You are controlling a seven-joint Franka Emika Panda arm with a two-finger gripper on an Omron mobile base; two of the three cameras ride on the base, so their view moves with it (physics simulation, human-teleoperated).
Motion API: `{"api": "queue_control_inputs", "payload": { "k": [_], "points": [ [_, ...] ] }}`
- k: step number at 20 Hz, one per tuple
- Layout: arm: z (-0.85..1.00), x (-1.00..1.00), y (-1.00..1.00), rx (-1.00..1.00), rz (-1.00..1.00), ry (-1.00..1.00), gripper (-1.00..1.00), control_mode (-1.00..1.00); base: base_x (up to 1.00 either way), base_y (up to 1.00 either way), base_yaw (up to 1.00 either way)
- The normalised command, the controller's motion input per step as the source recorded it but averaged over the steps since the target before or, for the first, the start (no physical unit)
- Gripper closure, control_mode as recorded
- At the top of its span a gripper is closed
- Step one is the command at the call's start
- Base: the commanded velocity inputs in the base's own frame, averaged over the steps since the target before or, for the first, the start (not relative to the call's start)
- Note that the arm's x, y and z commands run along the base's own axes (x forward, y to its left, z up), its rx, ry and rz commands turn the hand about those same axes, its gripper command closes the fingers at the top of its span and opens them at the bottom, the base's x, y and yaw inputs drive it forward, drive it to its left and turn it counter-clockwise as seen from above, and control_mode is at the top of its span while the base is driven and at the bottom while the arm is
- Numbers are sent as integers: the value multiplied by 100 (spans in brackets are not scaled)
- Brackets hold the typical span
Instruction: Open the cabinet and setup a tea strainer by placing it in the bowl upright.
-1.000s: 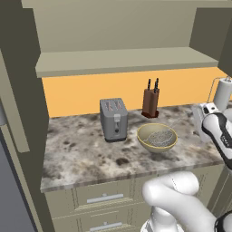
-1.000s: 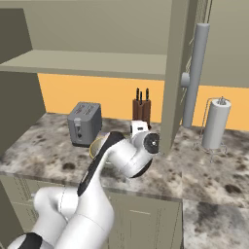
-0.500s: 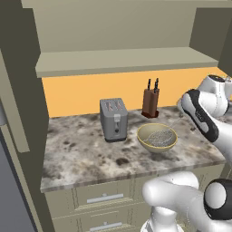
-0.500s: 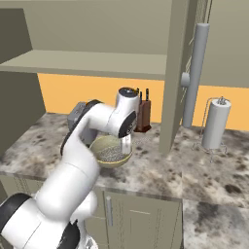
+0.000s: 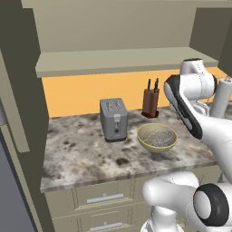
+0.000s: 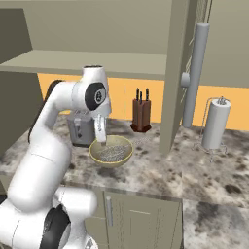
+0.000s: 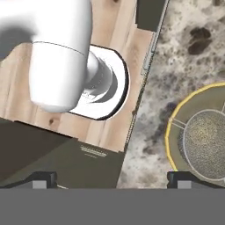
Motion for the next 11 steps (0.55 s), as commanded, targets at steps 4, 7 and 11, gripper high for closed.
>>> {"api": "queue_control_inputs", "payload": {
  "k": [4, 7, 11],
  "points": [
    [27, -90, 89, -13, 17, -7, -100, -100, 0, 0, 0],
    [18, -68, 100, -13, 20, -8, -100, -100, 0, 0, 0],
    [7, -41, 100, -7, 23, -6, -100, -100, 0, 0, 0]
  ]
}}
